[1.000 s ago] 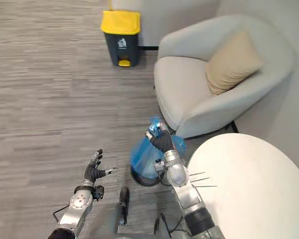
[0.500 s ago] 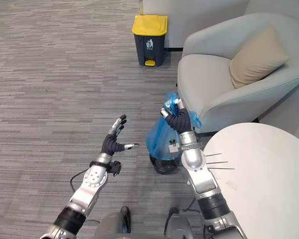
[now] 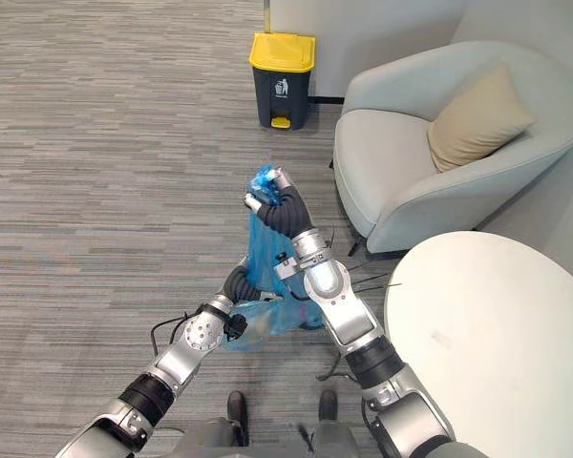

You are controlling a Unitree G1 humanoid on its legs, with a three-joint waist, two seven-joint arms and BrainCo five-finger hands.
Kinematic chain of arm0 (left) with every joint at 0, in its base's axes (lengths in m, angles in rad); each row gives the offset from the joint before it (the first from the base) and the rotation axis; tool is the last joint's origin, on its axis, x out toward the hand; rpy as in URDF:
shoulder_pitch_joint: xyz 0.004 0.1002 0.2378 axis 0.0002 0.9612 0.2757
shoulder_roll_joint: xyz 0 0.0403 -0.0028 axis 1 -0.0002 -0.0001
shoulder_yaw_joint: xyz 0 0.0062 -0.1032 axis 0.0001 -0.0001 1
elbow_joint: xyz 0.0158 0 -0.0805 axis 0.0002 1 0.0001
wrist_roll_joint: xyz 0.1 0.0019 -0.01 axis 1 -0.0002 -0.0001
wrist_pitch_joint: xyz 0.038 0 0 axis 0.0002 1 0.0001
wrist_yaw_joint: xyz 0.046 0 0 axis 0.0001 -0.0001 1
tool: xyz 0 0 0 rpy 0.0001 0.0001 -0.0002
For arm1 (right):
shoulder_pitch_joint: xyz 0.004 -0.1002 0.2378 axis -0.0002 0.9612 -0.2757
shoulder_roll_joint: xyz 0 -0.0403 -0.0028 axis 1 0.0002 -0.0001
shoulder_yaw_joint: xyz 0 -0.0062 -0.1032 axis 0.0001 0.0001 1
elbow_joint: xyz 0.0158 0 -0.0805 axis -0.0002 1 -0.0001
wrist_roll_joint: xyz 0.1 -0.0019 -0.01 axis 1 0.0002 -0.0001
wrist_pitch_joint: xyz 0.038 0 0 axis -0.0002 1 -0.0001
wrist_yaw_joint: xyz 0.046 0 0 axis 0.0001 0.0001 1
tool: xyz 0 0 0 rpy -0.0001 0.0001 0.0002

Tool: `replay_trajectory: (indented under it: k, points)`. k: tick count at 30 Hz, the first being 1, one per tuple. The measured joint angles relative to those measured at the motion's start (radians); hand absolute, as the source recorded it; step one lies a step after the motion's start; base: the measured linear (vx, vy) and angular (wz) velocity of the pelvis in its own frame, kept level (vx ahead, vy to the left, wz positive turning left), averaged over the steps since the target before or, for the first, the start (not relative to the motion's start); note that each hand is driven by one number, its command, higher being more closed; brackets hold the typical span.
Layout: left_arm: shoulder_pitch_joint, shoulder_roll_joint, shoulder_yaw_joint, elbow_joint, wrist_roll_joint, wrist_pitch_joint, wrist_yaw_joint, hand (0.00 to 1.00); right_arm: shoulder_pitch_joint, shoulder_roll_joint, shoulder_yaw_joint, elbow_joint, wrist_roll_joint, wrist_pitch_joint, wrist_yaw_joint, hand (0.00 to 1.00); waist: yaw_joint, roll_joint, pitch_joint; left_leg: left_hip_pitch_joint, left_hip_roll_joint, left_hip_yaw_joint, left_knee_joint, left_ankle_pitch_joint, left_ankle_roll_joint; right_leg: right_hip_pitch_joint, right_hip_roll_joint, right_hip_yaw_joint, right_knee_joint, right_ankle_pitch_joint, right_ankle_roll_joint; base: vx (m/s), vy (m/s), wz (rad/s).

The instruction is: Gather rubbish on tea table into small bin, then transfer packed bag to large trash can.

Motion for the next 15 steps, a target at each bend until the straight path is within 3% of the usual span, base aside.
replay_trajectory:
  k: [8, 9, 15]
  points:
    - [-0.029, -0.005, -0.005, 0.031, 0.043, 0.016, 0.025, 1.0, -0.053, 0.043, 0.157, 0.0, 0.078, 0.005, 0.055, 1.0, 0.005, -0.025, -0.015, 0.061, 0.039, 0.001, -0.097, 0.054, -0.035, 0.019, 0.051, 0.007, -0.017, 0.012, -0.016, -0.02, -0.058, -0.06]
    - [-0.029, -0.005, -0.005, 0.031, 0.039, 0.015, 0.026, 1.0, -0.053, 0.043, 0.163, 0.0, 0.078, 0.005, 0.058, 0.0, 0.006, -0.025, -0.015, 0.067, 0.041, 0.002, -0.103, 0.056, -0.038, 0.022, 0.053, 0.008, -0.018, 0.012, -0.016, -0.01, -0.036, -0.03]
    - [-0.016, -0.024, -0.004, -0.004, -0.004, 0.009, 0.042, 1.0, -0.029, 0.042, 0.19, -0.016, 0.07, -0.009, 0.078, 0.0, 0.002, -0.027, -0.016, 0.101, 0.053, 0.001, -0.152, 0.084, -0.047, 0.038, 0.07, 0.008, -0.026, 0.012, -0.017, -0.01, -0.015, -0.01]
